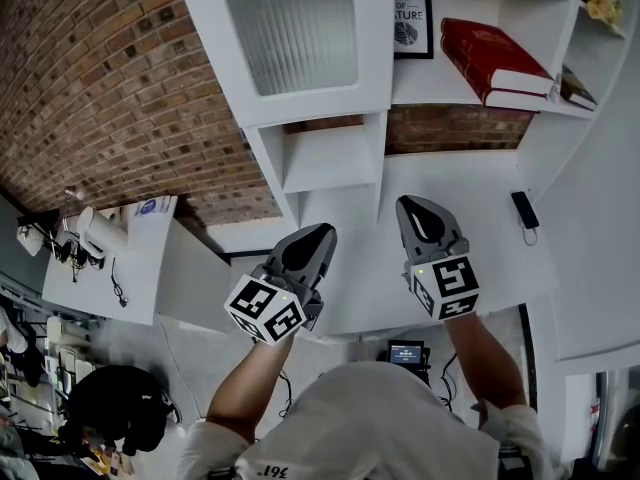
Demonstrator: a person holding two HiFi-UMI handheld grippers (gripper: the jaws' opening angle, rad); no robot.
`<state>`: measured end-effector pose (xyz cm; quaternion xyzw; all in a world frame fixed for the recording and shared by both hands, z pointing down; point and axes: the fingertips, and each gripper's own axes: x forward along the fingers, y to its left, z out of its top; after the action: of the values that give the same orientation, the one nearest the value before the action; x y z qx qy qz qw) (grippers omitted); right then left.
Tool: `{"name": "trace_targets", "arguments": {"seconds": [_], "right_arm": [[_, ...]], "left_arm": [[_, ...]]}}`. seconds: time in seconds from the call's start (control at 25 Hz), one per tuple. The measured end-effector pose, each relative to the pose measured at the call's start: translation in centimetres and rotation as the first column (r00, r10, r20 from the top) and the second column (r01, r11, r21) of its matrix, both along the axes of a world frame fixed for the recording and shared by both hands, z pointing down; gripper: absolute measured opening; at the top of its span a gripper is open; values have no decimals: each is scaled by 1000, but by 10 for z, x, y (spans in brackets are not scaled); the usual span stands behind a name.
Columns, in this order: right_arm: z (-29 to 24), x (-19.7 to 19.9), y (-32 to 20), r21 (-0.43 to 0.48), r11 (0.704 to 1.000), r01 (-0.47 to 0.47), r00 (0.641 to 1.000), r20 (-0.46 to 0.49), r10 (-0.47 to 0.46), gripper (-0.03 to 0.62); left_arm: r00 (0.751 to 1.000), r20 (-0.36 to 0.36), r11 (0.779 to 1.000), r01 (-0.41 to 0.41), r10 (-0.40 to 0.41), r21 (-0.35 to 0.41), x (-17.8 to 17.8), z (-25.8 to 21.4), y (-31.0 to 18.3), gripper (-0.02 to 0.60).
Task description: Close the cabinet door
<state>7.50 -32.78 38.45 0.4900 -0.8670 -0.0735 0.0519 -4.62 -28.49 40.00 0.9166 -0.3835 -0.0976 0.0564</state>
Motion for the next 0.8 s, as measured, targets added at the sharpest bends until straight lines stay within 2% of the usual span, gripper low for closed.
{"name": "trace_targets", "arguments": {"seconds": [0.8], "right_arm": [[20,-5,3,-42,999,1,1000,-6,-2,29]], "left_arm": [[1000,-27,998,2,-4,-61,-5,22,6,31]]}}
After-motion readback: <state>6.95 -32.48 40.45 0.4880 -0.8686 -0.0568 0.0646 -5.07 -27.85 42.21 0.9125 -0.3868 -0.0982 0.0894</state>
